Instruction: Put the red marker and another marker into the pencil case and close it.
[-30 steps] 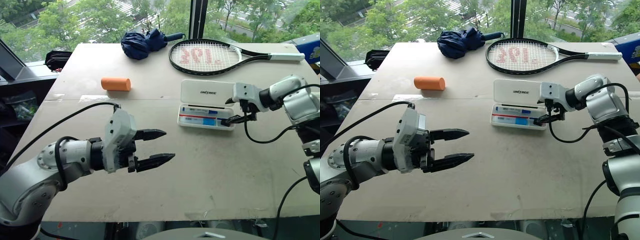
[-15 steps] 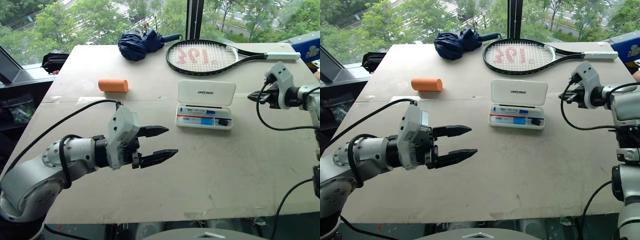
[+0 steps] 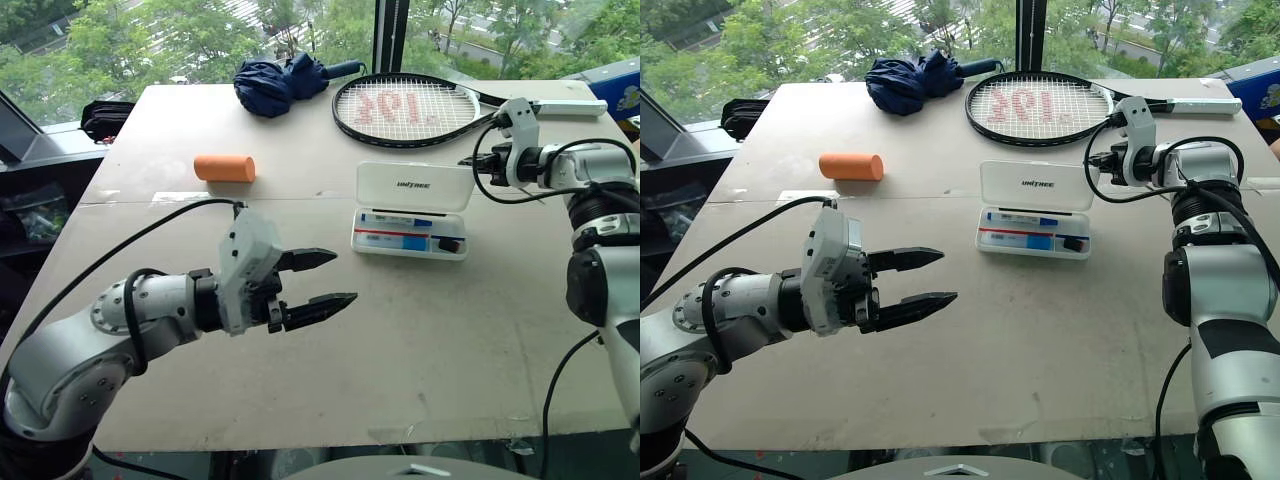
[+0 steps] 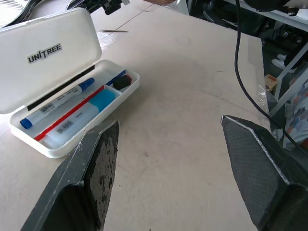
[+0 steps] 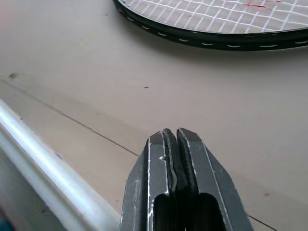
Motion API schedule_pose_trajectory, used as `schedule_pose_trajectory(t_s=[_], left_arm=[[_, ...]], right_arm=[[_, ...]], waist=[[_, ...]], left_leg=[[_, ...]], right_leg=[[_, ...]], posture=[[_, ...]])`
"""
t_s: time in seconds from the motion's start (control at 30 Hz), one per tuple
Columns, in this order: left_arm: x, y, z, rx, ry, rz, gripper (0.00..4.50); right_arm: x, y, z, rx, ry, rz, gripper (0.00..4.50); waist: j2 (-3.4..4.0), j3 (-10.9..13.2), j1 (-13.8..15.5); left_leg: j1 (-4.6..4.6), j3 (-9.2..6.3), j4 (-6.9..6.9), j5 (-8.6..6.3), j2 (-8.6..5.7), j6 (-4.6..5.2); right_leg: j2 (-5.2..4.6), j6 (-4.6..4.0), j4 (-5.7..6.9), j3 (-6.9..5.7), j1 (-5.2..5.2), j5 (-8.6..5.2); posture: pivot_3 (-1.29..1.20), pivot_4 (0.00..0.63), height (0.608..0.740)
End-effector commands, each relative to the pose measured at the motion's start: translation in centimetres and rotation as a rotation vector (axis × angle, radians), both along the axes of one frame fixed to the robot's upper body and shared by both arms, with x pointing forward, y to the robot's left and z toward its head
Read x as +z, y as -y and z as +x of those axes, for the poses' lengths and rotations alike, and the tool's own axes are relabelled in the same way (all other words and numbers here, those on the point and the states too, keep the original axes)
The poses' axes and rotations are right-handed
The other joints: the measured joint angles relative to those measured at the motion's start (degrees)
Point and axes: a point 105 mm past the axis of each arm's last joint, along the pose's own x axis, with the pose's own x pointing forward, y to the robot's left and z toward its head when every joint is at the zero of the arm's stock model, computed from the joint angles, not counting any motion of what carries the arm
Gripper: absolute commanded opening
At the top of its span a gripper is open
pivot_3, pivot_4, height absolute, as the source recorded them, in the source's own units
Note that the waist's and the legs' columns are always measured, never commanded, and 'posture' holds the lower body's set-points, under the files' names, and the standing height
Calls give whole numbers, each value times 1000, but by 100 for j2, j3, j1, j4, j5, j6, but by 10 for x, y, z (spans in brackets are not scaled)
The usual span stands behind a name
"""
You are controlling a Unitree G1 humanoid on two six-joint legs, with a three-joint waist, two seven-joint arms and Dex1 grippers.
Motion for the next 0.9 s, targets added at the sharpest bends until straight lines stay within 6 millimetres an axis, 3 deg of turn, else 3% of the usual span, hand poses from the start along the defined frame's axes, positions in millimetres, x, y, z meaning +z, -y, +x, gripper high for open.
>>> schedule_pose_trajectory(t_s=[0.03,0.23,0.5,0.83,0.9], left_arm=[[15,-1,-3,29,86,-31,3414],[31,-1,-8,96,118,-82,3414],[27,-10,-7,154,81,-82,3414],[12,-28,-15,145,30,-20,3414],[8,-30,-17,134,23,-10,3414]], right_arm=[[24,-13,-5,130,61,-19,44],[22,-19,-15,231,40,-54,44],[7,-29,-39,343,9,-125,44],[-49,-43,-77,351,-75,-209,44],[-67,-40,-79,332,-80,-298,44]], waist=[[0,0,1],[0,0,9],[0,0,37],[-1,-2,34],[-3,-3,35]], left_leg=[[0,-1,0,0,0,-1],[0,-1,0,1,1,-3],[-1,-9,0,3,-1,-7],[10,-7,-4,4,0,-7],[17,-8,-4,4,0,-7]], right_leg=[[1,0,1,-1,0,0],[-11,0,0,1,0,0],[-8,0,1,-9,1,0],[0,-1,3,-8,6,0],[1,-1,2,-8,15,-1]], posture=[[0,150,730],[0,150,730],[0,150,730],[0,150,730],[0,150,730]])
